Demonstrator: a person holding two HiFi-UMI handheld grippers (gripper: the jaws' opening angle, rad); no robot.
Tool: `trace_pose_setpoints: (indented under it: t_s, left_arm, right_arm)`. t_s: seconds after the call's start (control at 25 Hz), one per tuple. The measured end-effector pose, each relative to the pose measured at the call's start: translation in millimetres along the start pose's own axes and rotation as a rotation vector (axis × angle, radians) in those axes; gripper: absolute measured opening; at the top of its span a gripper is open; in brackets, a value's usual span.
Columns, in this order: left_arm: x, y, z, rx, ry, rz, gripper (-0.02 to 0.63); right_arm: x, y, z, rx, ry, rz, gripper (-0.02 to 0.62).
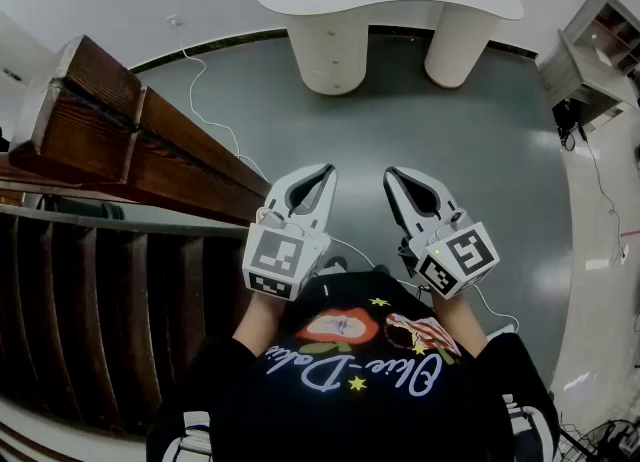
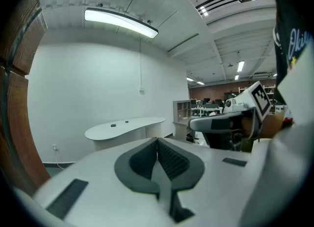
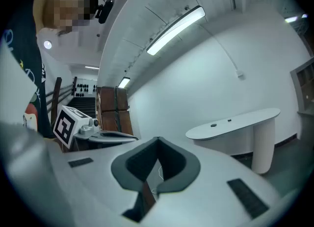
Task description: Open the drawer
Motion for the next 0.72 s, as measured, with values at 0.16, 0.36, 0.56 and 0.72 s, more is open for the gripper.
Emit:
trace_pose_setpoints:
  t_s: [0.16, 0.36, 0.56, 0.72]
  left_arm:
    - [3.4, 1.4, 3.7, 0.004, -0.010, 0.006, 0.005]
    - [8.1, -0.5, 12.4, 0.008, -0.025, 0.011, 0.005]
    - [12.9, -4.2, 23.6, 0.016, -0.029, 0.018, 0.005]
    - [17.1, -7.7, 35.2, 0.024, -0.032, 0.027, 0.005]
  right_arm:
    - [0.3, 4.2, -0.1, 0.001, 0.002, 0.005, 0.000]
    - [3.0, 12.8, 3.2, -0.008, 0.016, 0.035, 0.000]
    - [3.7, 22.1, 9.4, -0.015, 0.037, 0.041, 0.000]
    - [4.7, 32.2, 18.3, -0.047, 0.096, 0.033, 0.000]
Point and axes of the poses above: the fingertips, and each gripper's own axes: y backward along the fingers, z to its right, x out of its top, the point moved 3 cm from there along y, backward along the fingers, and after that the axes turned 9 degrees about -z, right-handed, at the moved point
